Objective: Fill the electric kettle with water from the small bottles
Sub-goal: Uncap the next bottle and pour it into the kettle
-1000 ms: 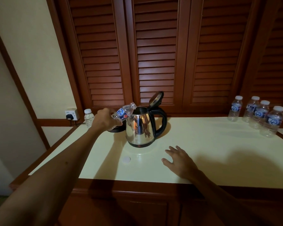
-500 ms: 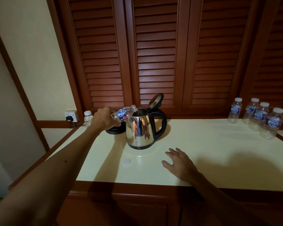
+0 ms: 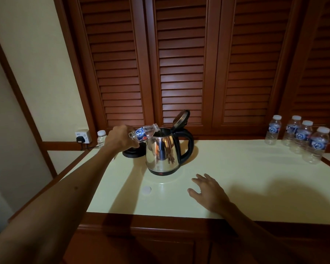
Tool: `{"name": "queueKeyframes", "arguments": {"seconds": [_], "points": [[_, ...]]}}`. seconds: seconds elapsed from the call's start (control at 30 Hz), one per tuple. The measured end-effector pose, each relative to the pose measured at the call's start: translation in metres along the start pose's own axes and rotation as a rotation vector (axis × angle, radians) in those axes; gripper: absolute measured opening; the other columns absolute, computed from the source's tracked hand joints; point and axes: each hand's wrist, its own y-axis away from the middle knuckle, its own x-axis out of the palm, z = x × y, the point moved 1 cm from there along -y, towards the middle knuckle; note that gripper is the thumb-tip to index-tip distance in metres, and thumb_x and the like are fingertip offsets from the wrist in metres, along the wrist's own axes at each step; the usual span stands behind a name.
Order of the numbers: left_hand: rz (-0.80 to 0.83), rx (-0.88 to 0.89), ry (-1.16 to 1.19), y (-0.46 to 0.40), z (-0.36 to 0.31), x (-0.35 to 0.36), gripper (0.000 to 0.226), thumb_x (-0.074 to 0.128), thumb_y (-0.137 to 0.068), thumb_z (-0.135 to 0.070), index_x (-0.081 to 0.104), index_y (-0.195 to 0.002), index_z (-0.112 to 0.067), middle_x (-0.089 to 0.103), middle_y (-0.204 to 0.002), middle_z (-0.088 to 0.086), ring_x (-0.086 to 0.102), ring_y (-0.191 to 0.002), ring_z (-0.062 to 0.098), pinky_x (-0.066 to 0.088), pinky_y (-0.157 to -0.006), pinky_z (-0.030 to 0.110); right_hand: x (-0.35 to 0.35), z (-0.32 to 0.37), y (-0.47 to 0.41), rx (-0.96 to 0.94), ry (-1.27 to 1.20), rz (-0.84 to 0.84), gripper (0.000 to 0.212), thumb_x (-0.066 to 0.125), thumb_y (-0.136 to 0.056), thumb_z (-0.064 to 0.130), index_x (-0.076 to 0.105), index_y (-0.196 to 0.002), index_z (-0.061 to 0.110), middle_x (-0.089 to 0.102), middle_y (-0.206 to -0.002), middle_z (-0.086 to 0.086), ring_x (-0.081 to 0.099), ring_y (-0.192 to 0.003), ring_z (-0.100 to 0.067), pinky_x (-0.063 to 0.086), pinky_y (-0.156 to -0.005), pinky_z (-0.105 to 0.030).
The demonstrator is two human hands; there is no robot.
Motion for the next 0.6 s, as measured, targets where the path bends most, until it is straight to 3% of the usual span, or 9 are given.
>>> {"name": "queueKeyframes", "arguments": {"seconds": [0.13, 0.27, 0.6], "points": [[-0.004, 0.003, -0.019, 0.0004, -0.0004, -0.0017, 0.06, 0.089, -0.067, -0.029, 0.067, -0.12, -0.013, 0.073, -0.106, 0.01, 0.066, -0.089, 0.024, 0.056, -0.069, 0.033, 0.0003, 0.0004, -0.0006, 0.01, -0.003, 0.001, 0.062, 0.039, -0.092, 0.059, 0.04, -0.144, 0.024, 0.03, -0.156, 0.003, 0.02, -0.145, -0.023, 0.019, -0.116, -0.038], [-0.004, 0.01, -0.032, 0.0008, -0.0028, -0.0041, 0.058, 0.088, -0.067, -0.027, 0.067, -0.119, -0.013, 0.073, -0.105, 0.011, 0.066, -0.087, 0.024, 0.052, -0.065, 0.03, 0.0001, 0.0006, -0.0007, 0.018, -0.006, 0.011, 0.063, 0.039, -0.093, 0.058, 0.039, -0.145, 0.024, 0.028, -0.156, 0.003, 0.018, -0.146, -0.023, 0.017, -0.116, -0.038], [-0.016, 0.021, -0.045, -0.0007, -0.0035, -0.0051, 0.062, 0.089, -0.065, -0.028, 0.067, -0.122, -0.015, 0.073, -0.108, 0.009, 0.066, -0.088, 0.023, 0.058, -0.073, 0.035, 0.0006, 0.0002, -0.0006, 0.015, -0.001, -0.001, 0.062, 0.039, -0.092, 0.059, 0.04, -0.144, 0.024, 0.03, -0.156, 0.003, 0.019, -0.145, -0.023, 0.018, -0.116, -0.038]]}}
